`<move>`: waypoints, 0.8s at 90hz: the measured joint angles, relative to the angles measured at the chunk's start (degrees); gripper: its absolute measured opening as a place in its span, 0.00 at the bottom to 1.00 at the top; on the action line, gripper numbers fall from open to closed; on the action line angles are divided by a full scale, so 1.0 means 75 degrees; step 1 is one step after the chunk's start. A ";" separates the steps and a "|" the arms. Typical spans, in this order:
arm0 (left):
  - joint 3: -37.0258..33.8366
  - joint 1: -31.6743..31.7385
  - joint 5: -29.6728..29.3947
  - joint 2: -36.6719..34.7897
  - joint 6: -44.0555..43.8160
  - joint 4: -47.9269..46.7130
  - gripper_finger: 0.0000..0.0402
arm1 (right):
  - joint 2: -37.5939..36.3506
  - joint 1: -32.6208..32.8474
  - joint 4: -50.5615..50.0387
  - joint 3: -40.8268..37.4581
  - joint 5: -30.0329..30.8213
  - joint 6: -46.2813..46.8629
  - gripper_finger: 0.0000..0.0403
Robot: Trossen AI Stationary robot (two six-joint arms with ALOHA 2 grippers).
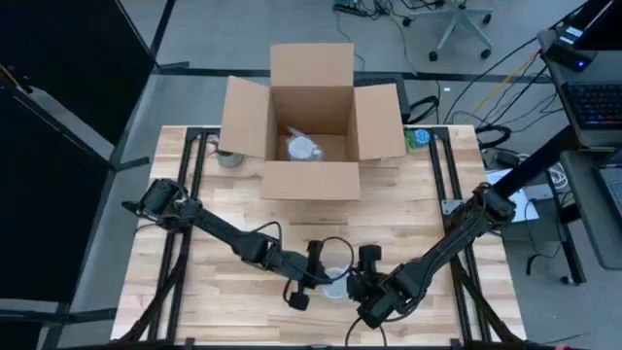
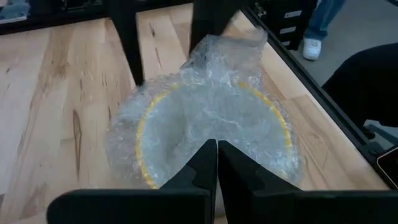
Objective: Wrap mug
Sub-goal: Wrap the orange mug with bubble wrap
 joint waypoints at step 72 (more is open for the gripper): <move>-0.0032 0.0003 -0.0032 0.0035 0.0006 0.0234 0.00 | 0.0780 -0.0680 0.2324 0.0037 -0.0682 -0.0194 0.41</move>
